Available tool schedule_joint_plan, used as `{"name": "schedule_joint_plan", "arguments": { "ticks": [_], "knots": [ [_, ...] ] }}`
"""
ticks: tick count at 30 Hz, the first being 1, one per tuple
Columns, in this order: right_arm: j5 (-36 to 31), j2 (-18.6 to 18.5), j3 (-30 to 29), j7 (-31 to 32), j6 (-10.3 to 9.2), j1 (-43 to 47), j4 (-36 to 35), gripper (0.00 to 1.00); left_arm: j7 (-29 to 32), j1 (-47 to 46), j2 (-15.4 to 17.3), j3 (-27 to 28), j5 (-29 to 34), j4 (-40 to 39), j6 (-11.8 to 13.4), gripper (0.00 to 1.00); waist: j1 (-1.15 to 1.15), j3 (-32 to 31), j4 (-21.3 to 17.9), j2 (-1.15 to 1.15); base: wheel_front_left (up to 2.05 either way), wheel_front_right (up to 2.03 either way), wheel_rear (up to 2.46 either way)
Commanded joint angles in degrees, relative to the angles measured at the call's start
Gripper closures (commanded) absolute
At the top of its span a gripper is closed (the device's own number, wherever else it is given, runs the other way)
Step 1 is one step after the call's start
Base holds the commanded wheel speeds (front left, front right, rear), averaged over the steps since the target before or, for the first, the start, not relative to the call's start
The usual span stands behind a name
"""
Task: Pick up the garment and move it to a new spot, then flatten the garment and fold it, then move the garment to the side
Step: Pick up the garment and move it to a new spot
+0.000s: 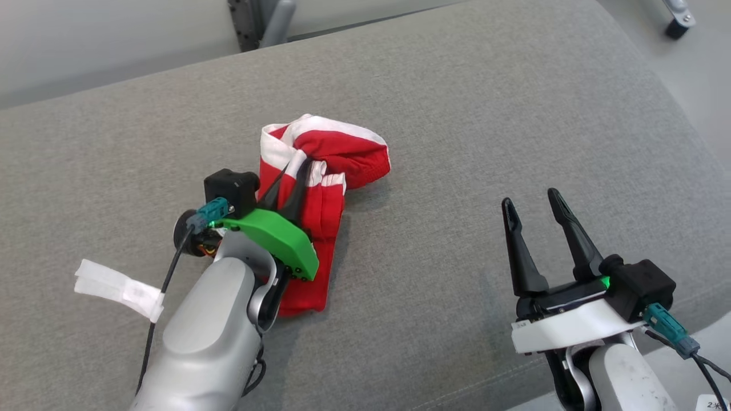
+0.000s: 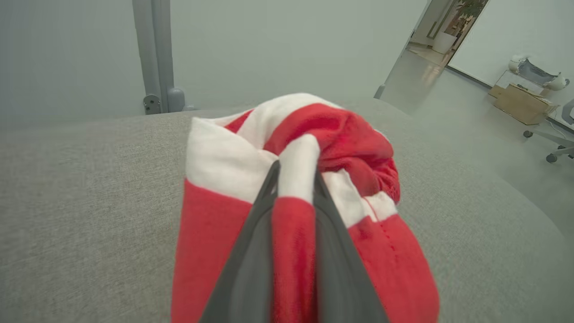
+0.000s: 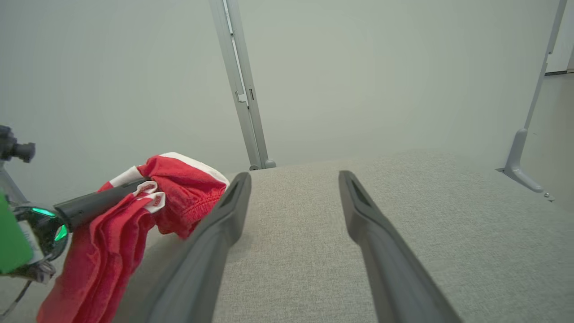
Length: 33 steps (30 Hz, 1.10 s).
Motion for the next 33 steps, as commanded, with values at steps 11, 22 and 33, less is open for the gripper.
{"name": "schedule_joint_plan", "arguments": {
  "ticks": [11,22,33],
  "knots": [
    [-0.5,0.0,-1.1,-0.2,0.0,-0.8,-1.4,0.0,-3.6,-4.1,0.2,-8.4,-8.7,3.4,-0.2,0.0,0.0,3.5,-1.5,-0.01,0.0,0.0,0.0],
    [-2.2,0.0,-2.0,-0.2,0.0,1.9,-0.5,0.0,-3.9,8.2,3.5,3.7,-1.2,-14.3,3.1,0.0,0.0,-4.8,8.2,-0.01,0.0,0.0,0.0],
    [-2.6,-0.1,-2.9,-0.2,0.0,6.8,0.7,0.0,-3.9,31.4,2.6,22.2,12.2,-31.9,4.5,0.0,0.0,-10.2,13.5,-0.01,0.0,0.0,0.0]
  ]
}}
